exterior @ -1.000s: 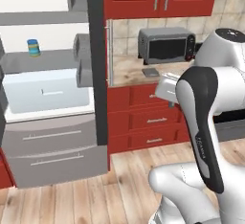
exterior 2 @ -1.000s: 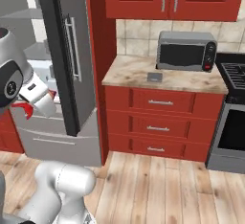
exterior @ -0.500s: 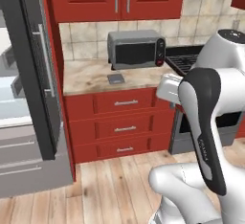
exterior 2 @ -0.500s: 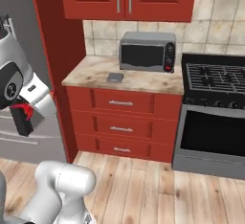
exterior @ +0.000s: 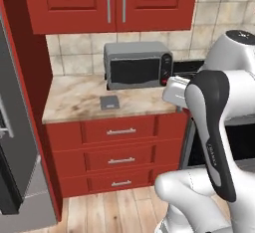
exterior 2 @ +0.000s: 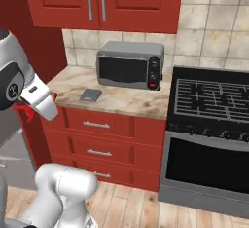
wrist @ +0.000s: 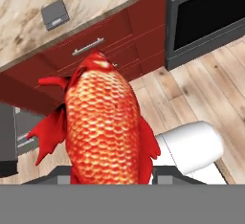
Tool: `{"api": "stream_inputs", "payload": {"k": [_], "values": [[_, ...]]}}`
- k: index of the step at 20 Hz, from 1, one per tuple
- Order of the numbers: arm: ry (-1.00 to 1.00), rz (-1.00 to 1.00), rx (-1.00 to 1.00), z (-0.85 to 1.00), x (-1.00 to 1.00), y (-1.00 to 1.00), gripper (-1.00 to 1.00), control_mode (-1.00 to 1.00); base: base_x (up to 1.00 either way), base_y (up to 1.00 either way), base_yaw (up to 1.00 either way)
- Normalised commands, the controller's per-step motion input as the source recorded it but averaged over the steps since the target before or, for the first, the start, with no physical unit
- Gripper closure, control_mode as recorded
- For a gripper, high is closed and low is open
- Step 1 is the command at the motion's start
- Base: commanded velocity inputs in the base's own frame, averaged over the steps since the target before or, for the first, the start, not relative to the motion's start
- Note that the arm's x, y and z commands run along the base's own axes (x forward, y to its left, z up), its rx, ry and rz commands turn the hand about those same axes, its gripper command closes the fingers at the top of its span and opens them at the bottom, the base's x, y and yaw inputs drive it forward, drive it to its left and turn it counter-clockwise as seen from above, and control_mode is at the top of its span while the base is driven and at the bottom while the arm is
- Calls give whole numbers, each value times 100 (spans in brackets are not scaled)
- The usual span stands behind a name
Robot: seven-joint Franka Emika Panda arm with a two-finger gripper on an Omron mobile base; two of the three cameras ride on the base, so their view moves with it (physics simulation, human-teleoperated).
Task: Take the fish from the fridge and place it on the digital scale on the counter by the fridge. Wait a few seconds for a reading, then move it to the plate on the dining counter.
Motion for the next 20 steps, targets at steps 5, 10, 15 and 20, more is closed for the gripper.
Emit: {"api": "stream_inputs", "payload": {"k": [5, 10, 15, 20], "values": [[0, 0, 0, 0, 0, 0, 100, 100, 90, -43, 18], [0, 0, 0, 0, 0, 0, 100, 100, 82, -19, 21], [0, 0, 0, 0, 0, 0, 100, 100, 64, 0, 22], [7, 19, 1, -24, 21, 0, 100, -100, 8, 0, 5]]}}
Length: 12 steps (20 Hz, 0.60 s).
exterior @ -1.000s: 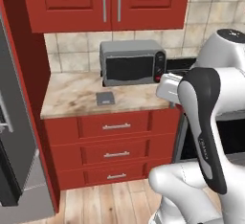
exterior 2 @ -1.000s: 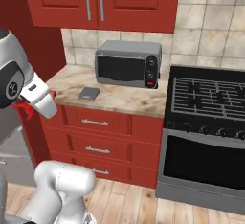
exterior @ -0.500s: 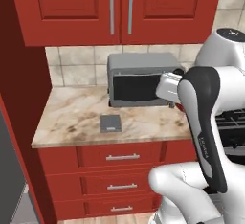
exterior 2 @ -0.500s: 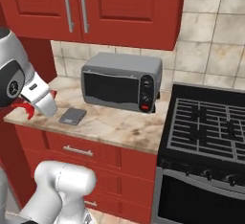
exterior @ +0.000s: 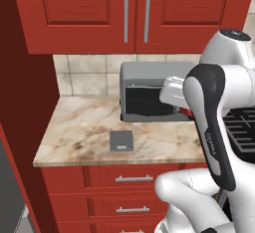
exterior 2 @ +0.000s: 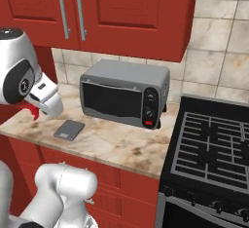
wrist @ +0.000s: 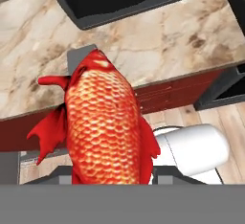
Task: Take the fish from the fridge and place it on the digital scale on the counter by the fridge. Wait a few seconds for a reading, then move it to the plate on the dining counter.
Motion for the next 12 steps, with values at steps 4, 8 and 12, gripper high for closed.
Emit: {"api": "stream_inputs", "payload": {"k": [4, 8, 12], "values": [[4, 25, -2, -70, 43, 26, 100, -100, 0, 0, 0], [0, 17, -9, -68, 69, 40, 100, -100, 0, 0, 0], [0, 8, -9, -54, 80, 16, 100, -100, 0, 0, 0]]}}
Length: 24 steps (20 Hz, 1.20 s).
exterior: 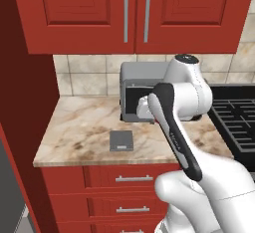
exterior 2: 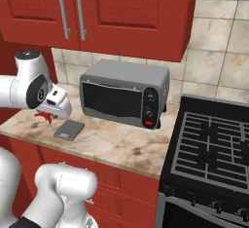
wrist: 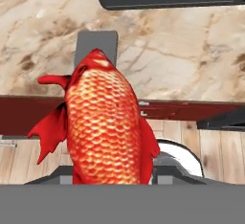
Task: Take the fish from the fridge and place it on the digital scale on the counter by the fridge. Wait a few seconds for a reading, then move it to the plate on the dining counter.
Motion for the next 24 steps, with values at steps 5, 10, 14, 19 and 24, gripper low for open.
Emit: {"api": "stream_inputs", "payload": {"k": [5, 10, 14, 19, 24], "values": [[0, 5, -7, -52, 78, 0, 100, -100, 0, 0, 0], [0, 7, -3, -63, 57, 11, 100, -100, 0, 0, 0], [0, 9, -1, -53, 49, 24, 100, -100, 0, 0, 0], [0, 8, -1, -46, 49, 17, 100, -100, 0, 0, 0], [0, 5, -1, -45, 44, 7, 100, -100, 0, 0, 0]]}}
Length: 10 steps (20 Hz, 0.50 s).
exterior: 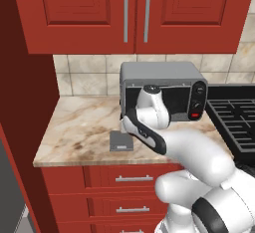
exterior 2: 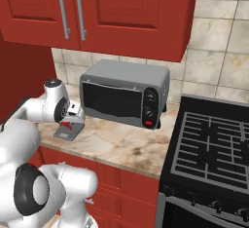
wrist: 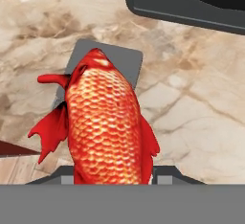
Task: Take the fish from the fridge and place it on the digital scale on the counter by the fridge. Wait a few seconds for a reading, then move it to the plate on the dining counter.
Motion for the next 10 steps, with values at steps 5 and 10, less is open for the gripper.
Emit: {"api": "stream_inputs", "payload": {"k": [5, 10], "values": [[0, 6, 0, -37, 35, 4, 100, -100, 0, 0, 0], [0, 5, 0, -32, 42, 10, 100, -100, 0, 0, 0]]}}
